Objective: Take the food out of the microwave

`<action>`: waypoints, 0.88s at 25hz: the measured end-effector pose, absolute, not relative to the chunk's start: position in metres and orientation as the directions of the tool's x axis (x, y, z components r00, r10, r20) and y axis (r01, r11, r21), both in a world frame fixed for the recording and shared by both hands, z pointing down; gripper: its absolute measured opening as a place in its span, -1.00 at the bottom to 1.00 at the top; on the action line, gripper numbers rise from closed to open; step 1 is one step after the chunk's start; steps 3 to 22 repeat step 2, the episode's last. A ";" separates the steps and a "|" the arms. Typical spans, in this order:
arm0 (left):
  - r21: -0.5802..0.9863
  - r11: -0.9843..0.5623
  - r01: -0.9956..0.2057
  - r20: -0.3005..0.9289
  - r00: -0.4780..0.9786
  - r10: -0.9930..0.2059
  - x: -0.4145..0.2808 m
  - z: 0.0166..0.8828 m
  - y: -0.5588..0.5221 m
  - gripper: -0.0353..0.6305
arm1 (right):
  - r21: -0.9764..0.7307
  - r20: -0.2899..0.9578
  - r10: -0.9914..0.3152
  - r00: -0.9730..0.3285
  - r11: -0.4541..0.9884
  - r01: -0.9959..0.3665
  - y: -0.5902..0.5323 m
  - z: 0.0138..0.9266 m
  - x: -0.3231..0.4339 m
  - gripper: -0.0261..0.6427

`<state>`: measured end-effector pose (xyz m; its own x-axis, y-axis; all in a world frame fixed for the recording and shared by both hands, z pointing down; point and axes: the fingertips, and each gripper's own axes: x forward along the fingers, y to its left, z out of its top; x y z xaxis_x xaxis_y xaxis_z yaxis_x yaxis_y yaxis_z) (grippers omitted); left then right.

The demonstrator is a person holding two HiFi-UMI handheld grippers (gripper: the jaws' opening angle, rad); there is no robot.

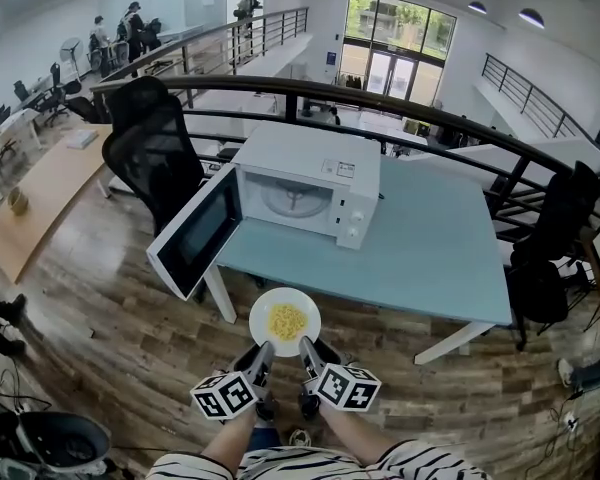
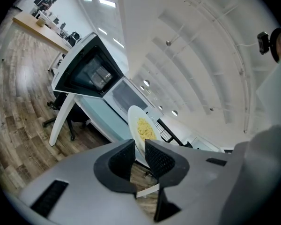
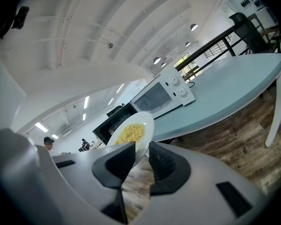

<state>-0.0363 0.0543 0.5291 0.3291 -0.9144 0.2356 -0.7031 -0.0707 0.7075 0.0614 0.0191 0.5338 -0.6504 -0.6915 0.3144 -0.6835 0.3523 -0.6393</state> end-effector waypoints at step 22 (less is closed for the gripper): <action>0.708 -0.069 -0.702 0.238 0.330 -0.914 -0.037 0.530 0.057 -0.66 | -0.641 0.316 -0.690 -0.651 0.351 -0.683 0.022 0.535 0.061 -0.62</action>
